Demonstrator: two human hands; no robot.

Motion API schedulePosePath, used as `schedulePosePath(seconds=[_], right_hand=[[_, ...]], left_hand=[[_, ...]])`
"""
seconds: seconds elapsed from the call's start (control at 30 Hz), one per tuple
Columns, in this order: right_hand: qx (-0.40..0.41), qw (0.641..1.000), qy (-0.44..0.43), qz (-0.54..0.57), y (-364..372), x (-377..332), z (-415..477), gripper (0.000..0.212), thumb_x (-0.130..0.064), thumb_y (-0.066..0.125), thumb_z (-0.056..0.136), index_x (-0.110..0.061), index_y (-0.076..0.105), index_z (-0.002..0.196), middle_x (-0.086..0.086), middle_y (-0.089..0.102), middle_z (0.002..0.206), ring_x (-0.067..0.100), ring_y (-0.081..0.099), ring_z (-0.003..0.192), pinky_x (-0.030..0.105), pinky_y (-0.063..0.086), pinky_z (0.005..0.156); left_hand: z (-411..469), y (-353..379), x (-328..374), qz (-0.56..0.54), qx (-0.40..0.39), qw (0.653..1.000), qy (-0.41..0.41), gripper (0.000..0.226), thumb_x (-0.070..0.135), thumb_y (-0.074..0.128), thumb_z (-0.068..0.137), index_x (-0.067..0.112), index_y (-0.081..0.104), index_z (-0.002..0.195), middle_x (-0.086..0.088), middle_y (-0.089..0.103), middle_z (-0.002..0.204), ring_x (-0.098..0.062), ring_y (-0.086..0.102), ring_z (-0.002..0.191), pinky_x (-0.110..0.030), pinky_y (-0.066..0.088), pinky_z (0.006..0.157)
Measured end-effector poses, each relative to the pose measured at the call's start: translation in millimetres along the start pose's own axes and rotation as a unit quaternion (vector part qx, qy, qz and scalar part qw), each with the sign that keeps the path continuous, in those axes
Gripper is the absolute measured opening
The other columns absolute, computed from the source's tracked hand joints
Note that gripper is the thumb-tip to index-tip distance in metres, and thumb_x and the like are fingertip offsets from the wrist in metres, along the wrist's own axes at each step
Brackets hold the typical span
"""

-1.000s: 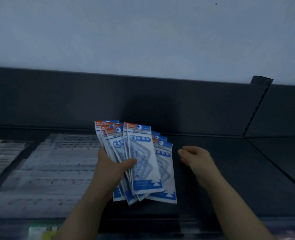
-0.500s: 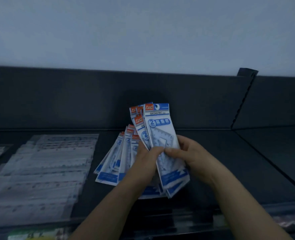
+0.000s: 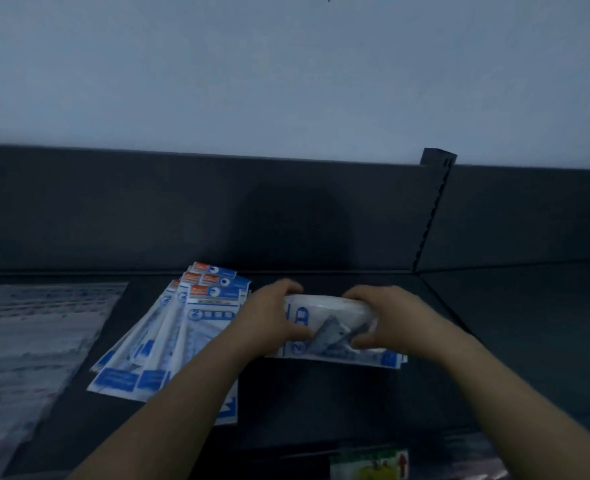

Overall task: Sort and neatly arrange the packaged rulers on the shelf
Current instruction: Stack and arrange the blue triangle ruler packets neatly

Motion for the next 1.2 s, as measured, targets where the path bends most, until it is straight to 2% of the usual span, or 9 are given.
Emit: schedulePosePath(seconds=[0.13, 0.33, 0.47, 0.53, 0.63, 0.8, 1.0, 1.1, 1.2], right_hand=[[0.039, 0.989, 0.052, 0.13, -12, 55, -16, 0.05, -0.038, 0.084, 0.06, -0.04, 0.059, 0.103, -0.019, 0.065, 0.095, -0.001, 0.063, 0.08, 0.03, 0.057, 0.073], [0.021, 0.921, 0.053, 0.385, 30, 71, -25, 0.056, -0.01, 0.087, 0.063, -0.024, 0.051, 0.103, 0.0, 0.069, 0.094, 0.006, 0.069, 0.074, 0.02, 0.053, 0.06], [0.112, 0.913, 0.001, 0.392, -5, 71, -21, 0.057, -0.005, 0.082, 0.07, -0.031, 0.047, 0.107, -0.018, 0.061, 0.102, -0.01, 0.063, 0.083, 0.009, 0.05, 0.063], [0.089, 0.928, -0.026, 0.361, -6, 66, -19, 0.068, -0.007, 0.081, 0.071, -0.039, 0.044, 0.117, -0.025, 0.054, 0.109, -0.017, 0.058, 0.09, 0.005, 0.047, 0.068], [0.024, 0.945, -0.039, 0.324, 17, 64, -18, 0.066, -0.013, 0.082, 0.071, -0.043, 0.044, 0.117, -0.018, 0.057, 0.11, -0.014, 0.057, 0.091, 0.005, 0.047, 0.07], [0.036, 0.94, -0.016, 0.34, 12, 83, 14, 0.064, -0.01, 0.081, 0.072, -0.036, 0.046, 0.118, -0.019, 0.058, 0.105, -0.011, 0.061, 0.085, 0.007, 0.049, 0.065], [-0.008, 0.94, 0.014, 0.342, 20, 105, 71, 0.068, -0.007, 0.081, 0.071, -0.026, 0.043, 0.125, -0.003, 0.059, 0.109, 0.004, 0.061, 0.089, 0.014, 0.051, 0.066], [-0.063, 0.947, 0.031, 0.314, 26, 111, 90, 0.07, -0.011, 0.083, 0.069, -0.025, 0.045, 0.126, 0.001, 0.061, 0.113, 0.013, 0.063, 0.095, 0.025, 0.055, 0.078], [-0.106, 0.96, 0.039, 0.255, 27, 110, 97, 0.067, -0.018, 0.085, 0.067, -0.024, 0.049, 0.122, 0.001, 0.061, 0.112, 0.015, 0.062, 0.096, 0.034, 0.055, 0.087]], left_hand=[[3, 3, -7, -0.028, 0.009, 0.999, -0.03, 0.04, 0.022, 0.087, 0.064, 0.023, 0.065, 0.097, 0.008, 0.068, 0.085, 0.001, 0.062, 0.069, -0.009, 0.046, 0.054], [-8, 18, -6, -0.032, 0.003, 0.998, -0.047, 0.037, 0.021, 0.088, 0.061, 0.025, 0.062, 0.086, 0.006, 0.068, 0.074, 0.005, 0.062, 0.062, -0.008, 0.042, 0.051], [-8, 2, 15, 0.019, 0.076, 0.997, -0.01, 0.04, 0.027, 0.086, 0.064, 0.038, 0.053, 0.084, 0.018, 0.059, 0.087, 0.01, 0.055, 0.074, -0.004, 0.039, 0.06], [-9, 5, 17, 0.029, 0.064, 0.997, -0.008, 0.043, 0.028, 0.084, 0.068, 0.042, 0.052, 0.093, 0.021, 0.058, 0.094, 0.011, 0.055, 0.08, -0.003, 0.04, 0.064], [-12, 20, 8, 0.022, 0.024, 0.999, -0.027, 0.04, 0.024, 0.083, 0.071, 0.036, 0.056, 0.097, 0.014, 0.064, 0.086, 0.009, 0.059, 0.075, -0.005, 0.042, 0.059], [16, 5, 10, 0.025, 0.078, 0.995, -0.051, 0.04, 0.019, 0.078, 0.077, 0.032, 0.052, 0.106, 0.017, 0.057, 0.091, 0.005, 0.057, 0.075, -0.009, 0.043, 0.057], [70, 10, -7, 0.009, 0.1, 0.989, -0.112, 0.061, 0.018, 0.074, 0.081, 0.021, 0.041, 0.133, -0.003, 0.058, 0.12, -0.014, 0.057, 0.095, -0.026, 0.045, 0.076], [85, 22, -2, 0.181, 0.065, 0.977, -0.092, 0.078, 0.027, 0.065, 0.086, 0.023, 0.02, 0.149, -0.01, 0.026, 0.15, -0.028, 0.037, 0.132, -0.038, 0.035, 0.104], [93, 34, 19, 0.317, 0.061, 0.947, -0.001, 0.059, 0.034, 0.043, 0.096, 0.027, 0.021, 0.15, 0.001, 0.014, 0.159, -0.022, 0.008, 0.147, -0.047, 0.008, 0.118]])
Point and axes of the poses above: each hand's wrist, its own z-axis towards the middle knuckle, its own y-axis out of the palm, x = y × z, the point moved 10 cm from there along z, towards the middle knuckle
